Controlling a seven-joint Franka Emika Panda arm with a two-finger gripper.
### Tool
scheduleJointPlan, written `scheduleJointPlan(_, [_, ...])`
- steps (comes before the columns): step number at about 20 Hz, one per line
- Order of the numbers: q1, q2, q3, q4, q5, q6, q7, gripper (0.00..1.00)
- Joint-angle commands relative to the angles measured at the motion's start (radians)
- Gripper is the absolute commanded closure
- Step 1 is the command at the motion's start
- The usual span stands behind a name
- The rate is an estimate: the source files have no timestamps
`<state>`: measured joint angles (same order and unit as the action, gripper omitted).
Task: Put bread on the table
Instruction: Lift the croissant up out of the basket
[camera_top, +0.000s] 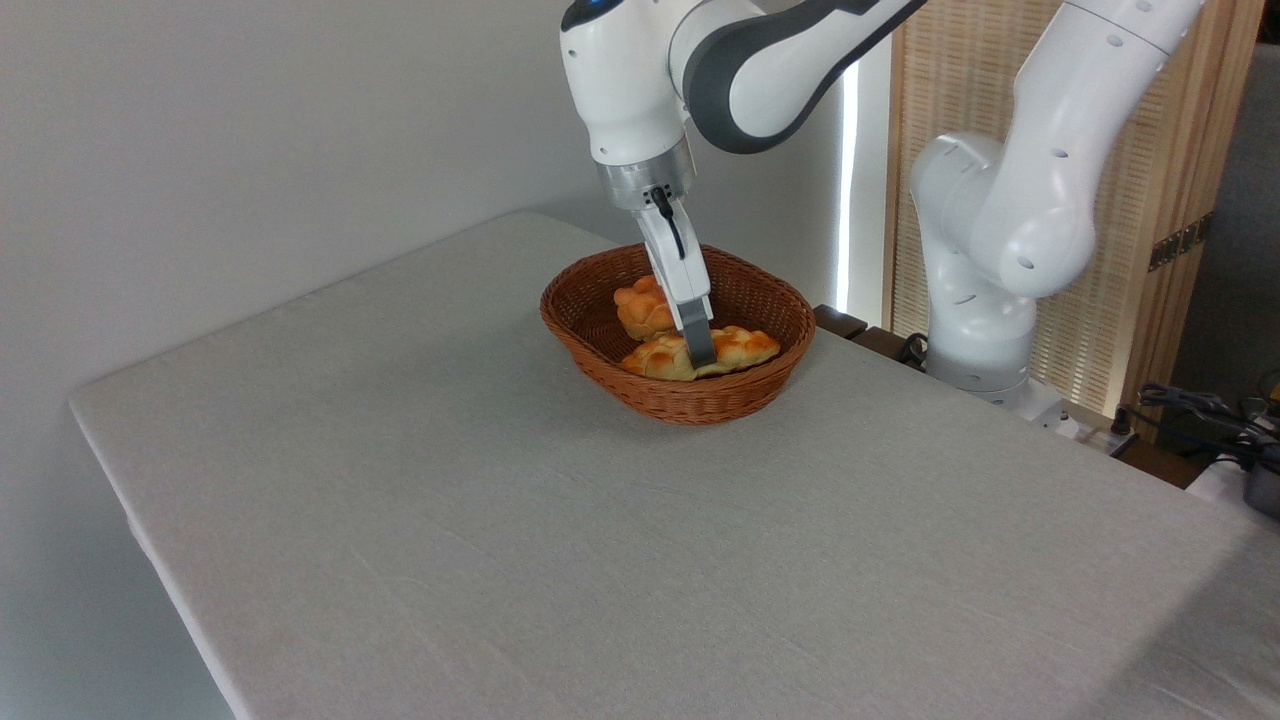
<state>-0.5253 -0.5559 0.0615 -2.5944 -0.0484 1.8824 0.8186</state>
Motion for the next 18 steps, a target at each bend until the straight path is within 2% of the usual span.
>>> scheduleJointPlan(1, [-0.002, -0.01, 0.015, 0.083, -0.01, -0.127, 0.027, 0.8])
scheduleJointPlan(6, [-0.002, -0.013, 0.015, 0.161, -0.016, -0.209, 0.024, 0.8])
scheduleJointPlan(8, [-0.001, -0.013, 0.018, 0.203, -0.037, -0.22, 0.021, 0.8])
scheduleJointPlan(12, [0.002, 0.014, 0.111, 0.304, -0.037, -0.204, 0.013, 0.79])
scheduleJointPlan(14, [-0.001, 0.114, 0.182, 0.416, -0.033, -0.203, 0.008, 0.79])
scheduleJointPlan(18, [-0.006, 0.382, 0.274, 0.699, -0.033, -0.203, -0.005, 0.77])
